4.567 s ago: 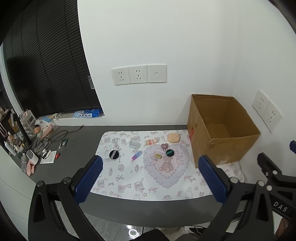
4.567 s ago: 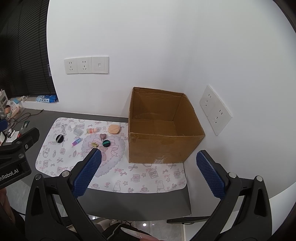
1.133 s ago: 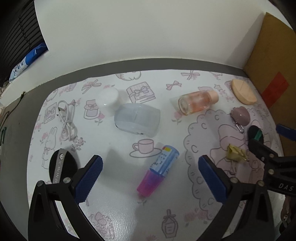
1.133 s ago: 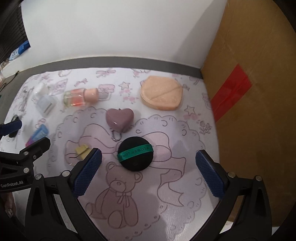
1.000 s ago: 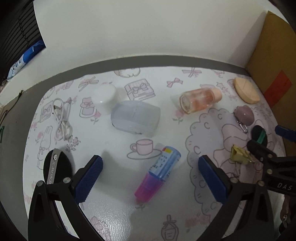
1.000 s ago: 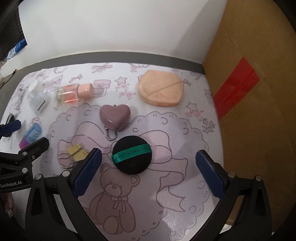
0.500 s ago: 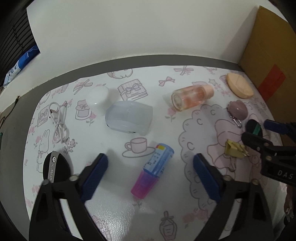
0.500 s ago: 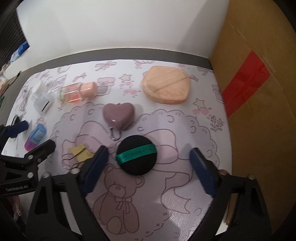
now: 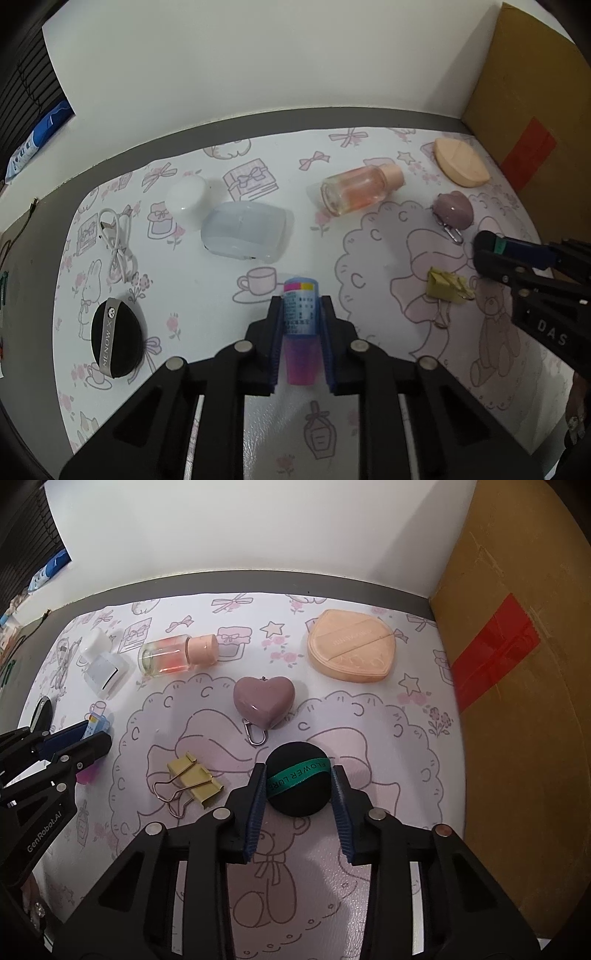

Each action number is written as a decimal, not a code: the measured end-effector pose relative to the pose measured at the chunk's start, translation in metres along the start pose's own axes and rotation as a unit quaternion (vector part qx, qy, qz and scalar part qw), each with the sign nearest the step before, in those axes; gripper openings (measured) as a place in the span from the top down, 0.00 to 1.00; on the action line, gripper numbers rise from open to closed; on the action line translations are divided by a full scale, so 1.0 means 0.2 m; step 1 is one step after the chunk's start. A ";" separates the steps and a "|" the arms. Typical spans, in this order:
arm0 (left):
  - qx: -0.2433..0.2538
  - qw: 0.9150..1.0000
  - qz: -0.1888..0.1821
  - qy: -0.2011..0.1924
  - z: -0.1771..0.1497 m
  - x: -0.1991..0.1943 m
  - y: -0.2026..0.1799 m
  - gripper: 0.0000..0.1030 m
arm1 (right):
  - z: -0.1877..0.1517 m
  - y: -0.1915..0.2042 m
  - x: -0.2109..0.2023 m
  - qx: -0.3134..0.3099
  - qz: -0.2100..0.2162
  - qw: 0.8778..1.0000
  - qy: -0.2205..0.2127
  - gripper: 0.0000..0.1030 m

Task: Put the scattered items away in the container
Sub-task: 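Close the right tool on the black compact while the left tool grasps the pink lip tube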

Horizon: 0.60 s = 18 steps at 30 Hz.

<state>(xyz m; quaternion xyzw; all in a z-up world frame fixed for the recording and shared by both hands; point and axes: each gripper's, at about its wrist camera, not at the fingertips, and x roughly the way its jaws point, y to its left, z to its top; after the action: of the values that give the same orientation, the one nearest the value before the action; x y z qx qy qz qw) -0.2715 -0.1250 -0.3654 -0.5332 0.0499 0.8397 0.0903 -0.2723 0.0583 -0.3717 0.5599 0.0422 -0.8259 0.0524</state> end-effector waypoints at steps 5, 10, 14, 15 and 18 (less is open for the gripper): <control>-0.004 1.000 0.001 0.004 0.00 0.00 0.01 0.82 | 0.00 -0.01 0.00 0.009 0.004 1.000 0.000 0.69; -0.012 1.000 0.001 -0.001 0.01 -0.04 0.03 0.82 | 0.01 -0.03 -0.02 0.019 0.007 1.000 0.001 0.70; -0.014 1.000 0.003 -0.005 0.03 -0.08 0.03 0.82 | 0.02 -0.03 -0.05 0.021 0.005 1.000 -0.002 0.70; -0.015 1.000 0.003 -0.007 0.04 -0.09 0.03 0.82 | 0.03 -0.03 -0.06 0.021 0.005 1.000 -0.003 0.70; -0.018 1.000 0.003 -0.017 0.06 -0.17 0.02 0.82 | 0.06 0.01 -0.10 0.023 0.004 1.000 -0.009 0.70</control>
<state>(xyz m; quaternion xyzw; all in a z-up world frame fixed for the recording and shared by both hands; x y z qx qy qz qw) -0.2687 -0.1307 -0.3299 -0.5206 0.0351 0.8494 0.0794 -0.2757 0.0565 -0.3497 0.5532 0.0210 -0.8316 0.0432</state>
